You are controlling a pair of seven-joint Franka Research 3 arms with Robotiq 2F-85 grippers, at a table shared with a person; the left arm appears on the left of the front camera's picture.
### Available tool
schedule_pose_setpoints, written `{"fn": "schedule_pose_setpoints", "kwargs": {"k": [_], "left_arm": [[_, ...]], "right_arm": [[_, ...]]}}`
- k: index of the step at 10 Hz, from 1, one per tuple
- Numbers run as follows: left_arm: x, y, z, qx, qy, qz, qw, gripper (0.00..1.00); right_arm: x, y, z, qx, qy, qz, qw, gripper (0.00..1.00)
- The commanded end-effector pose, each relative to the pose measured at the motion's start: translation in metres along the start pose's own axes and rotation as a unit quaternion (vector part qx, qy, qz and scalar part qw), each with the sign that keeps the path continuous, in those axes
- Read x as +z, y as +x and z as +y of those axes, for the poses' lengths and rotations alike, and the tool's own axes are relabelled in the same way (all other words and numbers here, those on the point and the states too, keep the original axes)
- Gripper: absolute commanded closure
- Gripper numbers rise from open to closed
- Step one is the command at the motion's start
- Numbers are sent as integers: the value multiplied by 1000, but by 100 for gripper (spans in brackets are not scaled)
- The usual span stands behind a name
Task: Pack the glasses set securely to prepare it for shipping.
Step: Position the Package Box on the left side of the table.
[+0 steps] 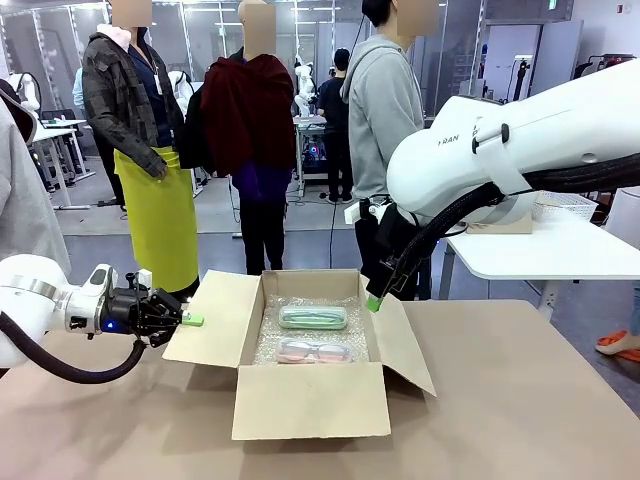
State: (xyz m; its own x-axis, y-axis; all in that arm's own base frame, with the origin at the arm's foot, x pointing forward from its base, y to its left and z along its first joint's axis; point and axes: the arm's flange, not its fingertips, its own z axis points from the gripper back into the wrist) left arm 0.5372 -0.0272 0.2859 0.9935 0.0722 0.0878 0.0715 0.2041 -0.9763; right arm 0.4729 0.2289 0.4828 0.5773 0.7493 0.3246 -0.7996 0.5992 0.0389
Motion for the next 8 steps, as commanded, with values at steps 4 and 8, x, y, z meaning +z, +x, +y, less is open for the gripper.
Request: {"fn": "schedule_pose_setpoints", "kwargs": {"k": [4,8], "left_arm": [[109,16,16,11,-20,20,1000,97],[194,18,36,25,-1,11,1000,97]], "right_arm": [[1,0,1,-1,-3,6,1000,0],[1,0,1,-1,-3,6,1000,0]]}}
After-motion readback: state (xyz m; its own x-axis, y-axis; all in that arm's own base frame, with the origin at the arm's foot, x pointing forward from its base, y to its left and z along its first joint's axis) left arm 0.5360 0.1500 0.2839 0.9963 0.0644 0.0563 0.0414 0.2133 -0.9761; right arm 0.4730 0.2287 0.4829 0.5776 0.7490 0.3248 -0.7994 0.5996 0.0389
